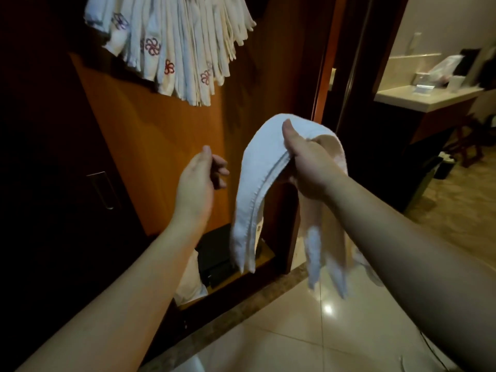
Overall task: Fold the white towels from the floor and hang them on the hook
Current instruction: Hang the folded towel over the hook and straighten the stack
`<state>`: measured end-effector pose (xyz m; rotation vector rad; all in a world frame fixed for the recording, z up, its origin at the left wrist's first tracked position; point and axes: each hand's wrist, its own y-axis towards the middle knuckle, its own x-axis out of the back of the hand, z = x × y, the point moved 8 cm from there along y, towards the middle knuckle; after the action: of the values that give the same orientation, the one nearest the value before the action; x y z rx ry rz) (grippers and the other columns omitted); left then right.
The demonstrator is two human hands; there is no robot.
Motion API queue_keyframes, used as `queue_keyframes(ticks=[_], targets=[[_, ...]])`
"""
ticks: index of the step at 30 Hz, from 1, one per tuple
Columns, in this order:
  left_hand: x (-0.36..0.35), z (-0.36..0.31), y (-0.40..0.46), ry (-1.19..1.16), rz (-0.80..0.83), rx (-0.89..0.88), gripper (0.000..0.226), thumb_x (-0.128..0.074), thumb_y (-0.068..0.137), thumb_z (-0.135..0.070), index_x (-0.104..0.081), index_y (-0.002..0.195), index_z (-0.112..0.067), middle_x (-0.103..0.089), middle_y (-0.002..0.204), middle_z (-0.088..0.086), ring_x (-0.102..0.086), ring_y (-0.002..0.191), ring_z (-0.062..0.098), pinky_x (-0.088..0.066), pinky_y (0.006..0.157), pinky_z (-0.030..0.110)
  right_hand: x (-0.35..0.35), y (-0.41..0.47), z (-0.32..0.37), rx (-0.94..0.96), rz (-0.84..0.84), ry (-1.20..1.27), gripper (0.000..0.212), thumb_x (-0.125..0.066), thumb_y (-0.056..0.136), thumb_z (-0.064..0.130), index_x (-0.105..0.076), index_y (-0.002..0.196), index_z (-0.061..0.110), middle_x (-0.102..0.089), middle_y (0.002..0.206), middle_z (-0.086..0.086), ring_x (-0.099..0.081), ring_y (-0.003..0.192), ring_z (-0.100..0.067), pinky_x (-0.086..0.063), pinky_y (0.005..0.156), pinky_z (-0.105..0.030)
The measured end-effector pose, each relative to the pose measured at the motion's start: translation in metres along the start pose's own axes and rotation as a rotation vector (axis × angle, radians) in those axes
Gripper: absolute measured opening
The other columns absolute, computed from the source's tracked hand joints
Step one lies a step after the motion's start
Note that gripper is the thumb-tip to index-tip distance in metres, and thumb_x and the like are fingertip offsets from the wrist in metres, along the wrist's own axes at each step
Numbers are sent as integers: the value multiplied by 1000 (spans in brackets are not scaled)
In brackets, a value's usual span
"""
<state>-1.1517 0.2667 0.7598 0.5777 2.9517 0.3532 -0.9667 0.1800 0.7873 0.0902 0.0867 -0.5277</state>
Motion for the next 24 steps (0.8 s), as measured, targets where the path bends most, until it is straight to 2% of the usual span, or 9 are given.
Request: queue_keyframes(ticks=[3, 5, 7, 10, 15, 17, 20, 22, 24], targets=[[-29, -17, -36, -33, 207, -63, 60, -27, 95, -67, -72, 81, -29, -74, 81, 2, -69, 76, 17, -54, 72, 28, -18, 5, 34, 62, -76, -177, 82, -53, 70, 78, -66, 108, 6, -74, 106, -15, -74, 93, -28, -60, 88, -48], [-53, -13, -47, -15, 324, -35, 81, -18, 84, -81, -72, 107, -24, -75, 108, 1, -68, 104, 14, -48, 94, 33, -37, 6, 55, 81, -66, -196, 94, -50, 76, 80, -57, 130, 3, -67, 122, -18, -71, 101, -31, -58, 90, -52], [-68, -8, -45, -27, 369, 17, 100, -12, 72, -91, -56, 138, -30, -54, 147, -3, -45, 138, 13, -29, 114, 37, -54, 10, 75, 103, -51, -175, 89, -47, 88, 75, -48, 141, 4, -60, 134, -19, -68, 109, -33, -59, 88, -52], [-71, -21, -29, -85, 295, 51, 114, -7, 63, -94, -23, 158, -33, -17, 167, -6, -14, 151, 14, -11, 119, 42, -71, 15, 102, 147, -77, -112, 78, -45, 94, 69, -47, 141, 6, -64, 123, -16, -67, 108, -31, -63, 74, -40], [-67, -55, 4, -300, 108, 94, 115, -10, 64, -84, -10, 162, -23, -15, 168, 1, -11, 154, 18, -8, 124, 40, -86, 20, 124, 159, -111, 14, 70, -54, 88, 70, -58, 125, 11, -71, 107, -9, -70, 98, -25, -61, 76, -43], [-55, -66, 15, -354, 34, 80, 117, -15, 61, -86, -15, 161, -25, -22, 166, 6, -25, 151, 23, -22, 120, 39, -88, 22, 126, 165, -96, 59, 60, -57, 88, 68, -61, 111, 13, -72, 104, -11, -71, 97, -27, -60, 85, -48], [-40, -79, 27, -399, -5, 25, 128, -13, 56, -100, -25, 159, -26, -46, 153, 9, -48, 118, 11, -31, 109, 35, -79, 28, 126, 187, -86, 52, 68, -59, 86, 69, -62, 115, 9, -71, 112, -13, -70, 103, -27, -56, 96, -48], [-33, -87, 33, -487, -11, -11, 106, -29, 70, -97, -38, 152, -31, -55, 147, 2, -48, 131, 16, -28, 116, 43, -67, 30, 127, 202, -146, -92, 88, -57, 73, 82, -64, 123, 9, -69, 118, -6, -66, 109, -22, -52, 101, -43], [-18, -92, 42, -578, -96, -43, 66, -58, 82, -72, -61, 132, -29, -67, 132, -4, -54, 131, 17, -40, 110, 40, -58, 31, 128, 255, -173, -215, 75, -53, 74, 83, -70, 109, 19, -66, 110, 6, -62, 103, -11, -46, 97, -32]])
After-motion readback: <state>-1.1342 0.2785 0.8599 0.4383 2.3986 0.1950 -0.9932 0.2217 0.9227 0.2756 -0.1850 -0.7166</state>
